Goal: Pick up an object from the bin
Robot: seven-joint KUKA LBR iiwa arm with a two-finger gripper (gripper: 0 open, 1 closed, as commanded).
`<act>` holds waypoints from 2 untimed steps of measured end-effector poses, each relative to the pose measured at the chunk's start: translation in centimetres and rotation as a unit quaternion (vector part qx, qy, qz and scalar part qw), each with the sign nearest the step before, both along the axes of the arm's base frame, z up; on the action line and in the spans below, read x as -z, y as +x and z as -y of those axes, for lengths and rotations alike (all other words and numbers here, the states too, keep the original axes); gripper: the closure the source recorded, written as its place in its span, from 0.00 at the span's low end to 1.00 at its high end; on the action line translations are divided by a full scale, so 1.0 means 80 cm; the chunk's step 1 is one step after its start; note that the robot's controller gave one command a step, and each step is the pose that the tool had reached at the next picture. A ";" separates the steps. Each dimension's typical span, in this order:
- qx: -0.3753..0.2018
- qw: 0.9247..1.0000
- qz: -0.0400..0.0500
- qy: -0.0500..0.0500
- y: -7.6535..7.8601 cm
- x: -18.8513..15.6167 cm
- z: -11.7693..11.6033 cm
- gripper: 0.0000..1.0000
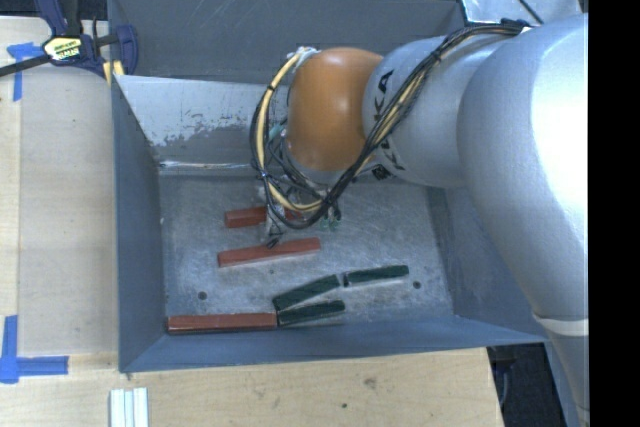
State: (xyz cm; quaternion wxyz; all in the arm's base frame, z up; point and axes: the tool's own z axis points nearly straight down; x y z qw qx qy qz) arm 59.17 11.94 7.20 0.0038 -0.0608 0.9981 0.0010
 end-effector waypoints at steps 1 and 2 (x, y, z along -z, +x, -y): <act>0.000 1.000 0.000 0.000 0.000 0.000 0.000 1.00; 0.000 1.000 0.000 0.000 0.000 0.000 0.000 1.00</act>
Offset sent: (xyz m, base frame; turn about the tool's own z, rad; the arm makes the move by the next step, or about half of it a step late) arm 0.0000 0.0000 0.0000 0.0000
